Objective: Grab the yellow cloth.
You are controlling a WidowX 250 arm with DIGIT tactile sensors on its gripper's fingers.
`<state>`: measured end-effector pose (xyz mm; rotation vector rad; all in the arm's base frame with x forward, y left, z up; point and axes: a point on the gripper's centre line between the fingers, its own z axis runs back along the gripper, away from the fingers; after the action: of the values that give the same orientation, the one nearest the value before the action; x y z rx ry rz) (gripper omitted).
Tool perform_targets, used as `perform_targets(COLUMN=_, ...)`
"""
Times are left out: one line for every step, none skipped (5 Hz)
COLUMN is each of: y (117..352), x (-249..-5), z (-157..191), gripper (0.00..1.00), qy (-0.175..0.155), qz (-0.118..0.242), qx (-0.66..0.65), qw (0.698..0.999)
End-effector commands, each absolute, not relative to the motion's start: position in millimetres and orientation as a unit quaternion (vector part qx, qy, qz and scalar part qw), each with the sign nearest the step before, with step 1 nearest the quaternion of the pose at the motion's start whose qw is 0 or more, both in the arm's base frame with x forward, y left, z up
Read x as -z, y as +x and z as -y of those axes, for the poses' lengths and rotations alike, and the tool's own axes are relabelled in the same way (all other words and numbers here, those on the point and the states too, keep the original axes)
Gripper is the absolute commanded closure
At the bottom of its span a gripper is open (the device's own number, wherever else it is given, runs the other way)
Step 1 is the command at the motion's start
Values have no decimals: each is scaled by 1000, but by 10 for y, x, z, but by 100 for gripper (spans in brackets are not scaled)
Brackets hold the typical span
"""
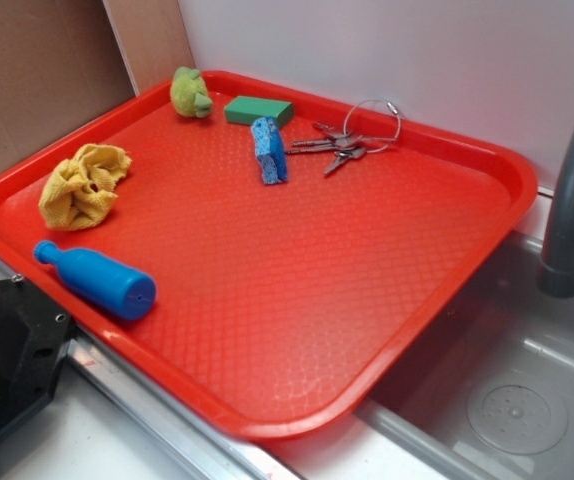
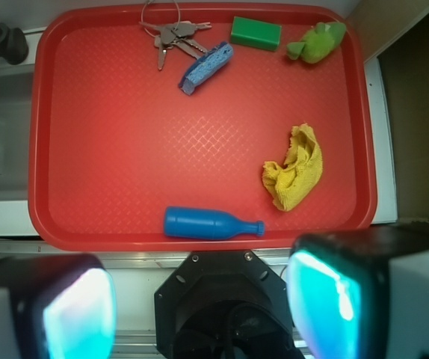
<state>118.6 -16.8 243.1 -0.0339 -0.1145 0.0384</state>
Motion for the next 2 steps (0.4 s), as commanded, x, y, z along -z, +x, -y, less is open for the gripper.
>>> perform_targets(y=1186, x=-2431, z=168, gripper=0, qy=-17, qz=57, qx=-19, qw=998)
perform_targets(y=1437, x=-1931, z=-333, gripper=0, qy=21, qz=21, qx=-141, qw=990)
